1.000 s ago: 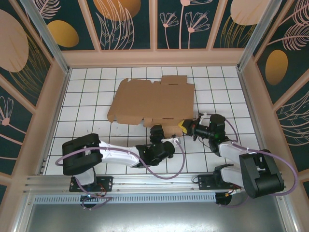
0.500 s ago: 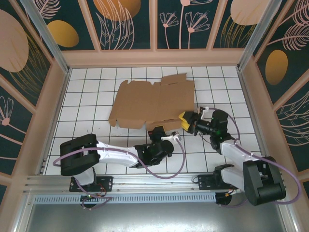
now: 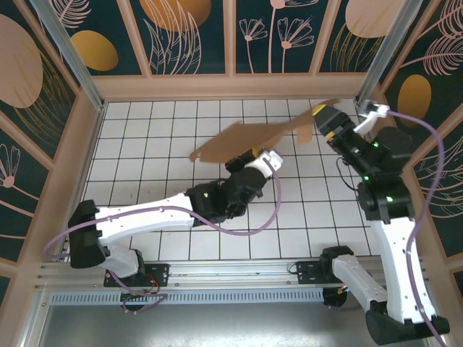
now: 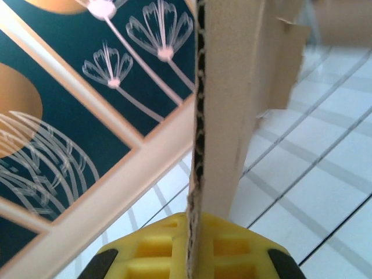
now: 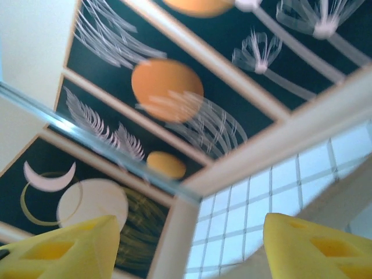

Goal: Fold the paper box

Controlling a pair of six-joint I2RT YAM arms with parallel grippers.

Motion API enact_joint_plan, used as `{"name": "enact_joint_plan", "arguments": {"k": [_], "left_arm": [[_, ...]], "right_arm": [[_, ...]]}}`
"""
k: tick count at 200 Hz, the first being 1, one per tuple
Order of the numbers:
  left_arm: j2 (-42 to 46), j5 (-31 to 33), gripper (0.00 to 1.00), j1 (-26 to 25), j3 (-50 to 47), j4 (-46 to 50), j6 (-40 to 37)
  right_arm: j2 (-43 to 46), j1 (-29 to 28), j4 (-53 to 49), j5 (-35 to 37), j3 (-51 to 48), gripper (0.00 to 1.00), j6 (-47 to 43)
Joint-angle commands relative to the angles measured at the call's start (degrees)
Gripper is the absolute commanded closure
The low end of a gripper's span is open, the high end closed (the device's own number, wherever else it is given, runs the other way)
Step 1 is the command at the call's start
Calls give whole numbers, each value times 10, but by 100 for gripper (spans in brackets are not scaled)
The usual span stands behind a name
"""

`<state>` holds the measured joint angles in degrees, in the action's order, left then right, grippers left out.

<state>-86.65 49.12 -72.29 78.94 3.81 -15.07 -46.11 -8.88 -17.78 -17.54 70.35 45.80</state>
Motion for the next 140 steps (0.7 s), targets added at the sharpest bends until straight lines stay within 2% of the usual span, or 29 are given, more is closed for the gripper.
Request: {"name": "enact_joint_plan", "arguments": {"k": [1, 20, 39, 59, 80, 94, 112, 125, 140], "left_arm": [[37, -104, 100, 20, 89, 87, 136], [47, -195, 100, 73, 135, 129, 238], [51, -280, 100, 142, 141, 152, 330], [53, -393, 100, 235, 107, 152, 423], [32, -520, 100, 331, 44, 130, 495], [4, -591, 100, 384, 0, 105, 523], [-46, -651, 100, 434, -40, 84, 540], [-91, -685, 96, 463, -59, 70, 530], [-175, -730, 88, 503, -55, 70, 511]], "right_arm": [[11, -6, -82, 118, 68, 34, -76], [9, -7, -73, 118, 110, 34, -96], [0, -12, -71, 109, 136, 34, -113], [-11, -15, -62, 90, 125, 34, -116], [-17, -16, -47, 62, 69, 33, -106], [-20, -16, -32, 48, 19, 33, -99], [-25, -17, -12, 37, -58, 33, -92], [-34, -19, 0, 40, -112, 34, -91], [-49, -38, 9, 78, -165, 34, -96]]}}
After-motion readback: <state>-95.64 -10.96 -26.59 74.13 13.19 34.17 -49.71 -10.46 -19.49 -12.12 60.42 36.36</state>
